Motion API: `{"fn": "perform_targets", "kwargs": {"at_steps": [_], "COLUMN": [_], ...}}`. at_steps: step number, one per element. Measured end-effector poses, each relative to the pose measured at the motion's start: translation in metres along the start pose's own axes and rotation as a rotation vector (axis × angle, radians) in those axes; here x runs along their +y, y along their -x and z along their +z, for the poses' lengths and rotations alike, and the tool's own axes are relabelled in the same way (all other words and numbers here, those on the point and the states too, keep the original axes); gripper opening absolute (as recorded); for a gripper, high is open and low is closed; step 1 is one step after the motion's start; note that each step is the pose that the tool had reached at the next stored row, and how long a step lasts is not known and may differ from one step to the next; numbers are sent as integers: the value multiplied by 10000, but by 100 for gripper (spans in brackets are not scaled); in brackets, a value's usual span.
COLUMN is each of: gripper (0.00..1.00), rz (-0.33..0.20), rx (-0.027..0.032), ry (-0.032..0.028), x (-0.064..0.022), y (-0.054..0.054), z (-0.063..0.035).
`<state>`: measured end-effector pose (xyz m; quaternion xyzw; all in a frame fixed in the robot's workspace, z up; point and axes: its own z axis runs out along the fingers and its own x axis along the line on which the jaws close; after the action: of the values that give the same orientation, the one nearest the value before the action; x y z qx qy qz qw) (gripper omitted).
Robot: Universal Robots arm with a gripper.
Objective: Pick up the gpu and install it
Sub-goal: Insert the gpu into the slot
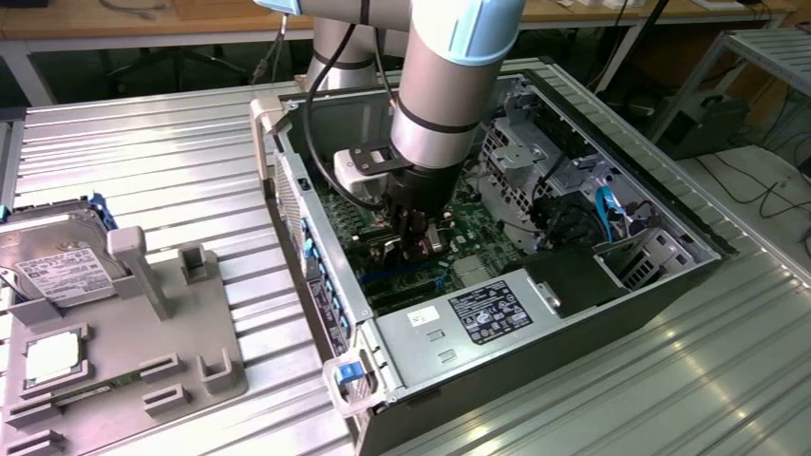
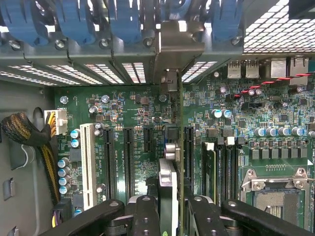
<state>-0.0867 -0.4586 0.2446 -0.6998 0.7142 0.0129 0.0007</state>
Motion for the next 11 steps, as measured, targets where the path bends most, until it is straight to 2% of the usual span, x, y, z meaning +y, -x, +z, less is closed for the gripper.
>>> {"fn": "perform_targets", "kwargs": {"at_steps": [11], "gripper": [28], "rz": [0], "rx": [0], "ry": [0], "x": [0], "y": [0], "z": [0]}}
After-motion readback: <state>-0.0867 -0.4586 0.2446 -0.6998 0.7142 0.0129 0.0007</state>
